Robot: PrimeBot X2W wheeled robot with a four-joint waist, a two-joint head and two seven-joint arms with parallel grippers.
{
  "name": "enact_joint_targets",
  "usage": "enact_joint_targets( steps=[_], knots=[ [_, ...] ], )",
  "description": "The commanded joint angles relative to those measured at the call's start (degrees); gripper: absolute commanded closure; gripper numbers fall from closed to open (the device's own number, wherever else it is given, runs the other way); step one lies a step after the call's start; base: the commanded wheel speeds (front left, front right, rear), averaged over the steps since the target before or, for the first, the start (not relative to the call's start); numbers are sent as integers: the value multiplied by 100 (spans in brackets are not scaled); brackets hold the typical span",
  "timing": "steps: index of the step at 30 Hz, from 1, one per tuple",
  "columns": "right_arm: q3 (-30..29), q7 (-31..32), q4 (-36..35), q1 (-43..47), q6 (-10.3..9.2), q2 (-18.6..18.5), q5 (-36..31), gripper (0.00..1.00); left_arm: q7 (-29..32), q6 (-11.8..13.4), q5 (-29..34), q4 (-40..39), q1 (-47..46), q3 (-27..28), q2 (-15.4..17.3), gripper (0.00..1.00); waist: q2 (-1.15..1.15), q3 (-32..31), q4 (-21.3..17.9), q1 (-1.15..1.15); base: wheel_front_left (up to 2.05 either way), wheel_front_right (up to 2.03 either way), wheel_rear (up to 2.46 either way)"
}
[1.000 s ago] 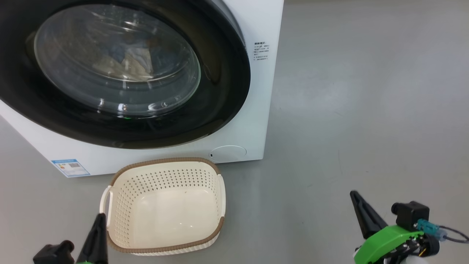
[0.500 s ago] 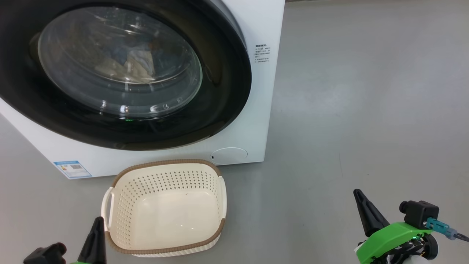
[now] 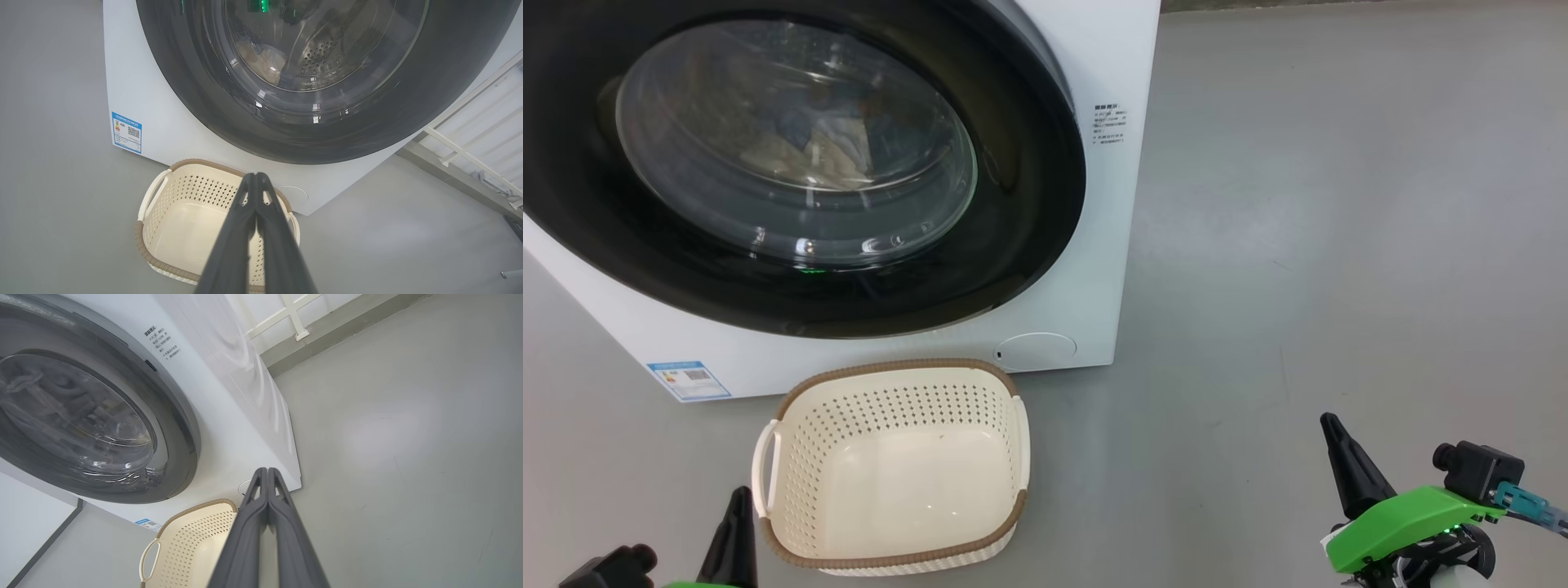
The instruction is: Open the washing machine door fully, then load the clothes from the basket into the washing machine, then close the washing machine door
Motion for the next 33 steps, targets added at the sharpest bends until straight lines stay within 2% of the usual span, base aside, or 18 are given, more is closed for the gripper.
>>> enact_joint_targets(
  steps=[1, 33],
  knots=[
    [-40, 19, -169, -39, -9, -21, 113, 100, 17, -3, -120, -129, -219, 110, 70, 100, 0, -3, 2, -1, 0, 0, 0],
    [-402, 560, -553, 110, -18, 184, 1858, 100, 554, -6, -1925, -162, -343, 318, -51, 100, 0, -134, 52, -1, 0, 0, 0]
  ],
)
